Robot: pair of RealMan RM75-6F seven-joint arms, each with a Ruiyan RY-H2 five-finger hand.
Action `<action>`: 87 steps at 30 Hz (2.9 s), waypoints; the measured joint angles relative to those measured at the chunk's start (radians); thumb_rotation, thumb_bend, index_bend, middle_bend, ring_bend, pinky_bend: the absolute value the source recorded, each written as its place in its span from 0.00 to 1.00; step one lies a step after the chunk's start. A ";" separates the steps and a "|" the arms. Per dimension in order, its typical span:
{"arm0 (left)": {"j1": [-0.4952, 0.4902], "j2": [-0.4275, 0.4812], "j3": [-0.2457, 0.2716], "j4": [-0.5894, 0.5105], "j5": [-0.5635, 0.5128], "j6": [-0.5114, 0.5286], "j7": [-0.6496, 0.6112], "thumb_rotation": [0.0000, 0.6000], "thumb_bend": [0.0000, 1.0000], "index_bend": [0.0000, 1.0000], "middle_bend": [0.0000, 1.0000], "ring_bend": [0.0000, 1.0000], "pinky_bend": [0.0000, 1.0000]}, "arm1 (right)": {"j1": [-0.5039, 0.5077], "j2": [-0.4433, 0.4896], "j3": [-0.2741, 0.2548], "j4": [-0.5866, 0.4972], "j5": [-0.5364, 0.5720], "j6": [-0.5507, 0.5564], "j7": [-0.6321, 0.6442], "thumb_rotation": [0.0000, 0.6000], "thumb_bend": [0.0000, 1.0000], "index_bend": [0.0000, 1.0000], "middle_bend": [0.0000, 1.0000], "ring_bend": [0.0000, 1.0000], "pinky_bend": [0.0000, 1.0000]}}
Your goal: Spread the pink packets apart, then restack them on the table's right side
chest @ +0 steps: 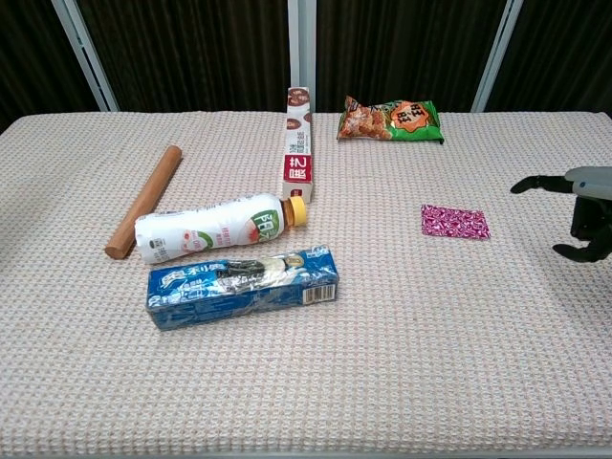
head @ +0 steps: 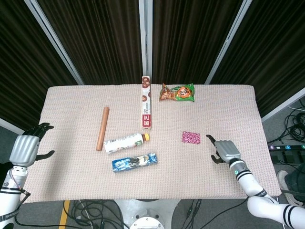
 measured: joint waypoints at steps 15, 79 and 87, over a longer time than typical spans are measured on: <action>0.008 0.011 0.009 -0.014 0.006 -0.006 0.012 1.00 0.00 0.29 0.31 0.25 0.33 | 0.149 -0.091 -0.013 0.044 0.212 -0.065 -0.041 1.00 0.37 0.02 1.00 1.00 1.00; 0.014 0.019 -0.006 -0.031 -0.017 -0.024 -0.003 1.00 0.00 0.29 0.31 0.25 0.33 | 0.345 -0.080 -0.246 0.164 0.480 -0.190 0.026 1.00 0.37 0.09 1.00 1.00 1.00; 0.015 0.018 -0.007 -0.034 -0.017 -0.022 0.000 1.00 0.00 0.29 0.31 0.25 0.33 | 0.337 -0.055 -0.254 0.162 0.455 -0.197 0.049 1.00 0.37 0.09 1.00 1.00 1.00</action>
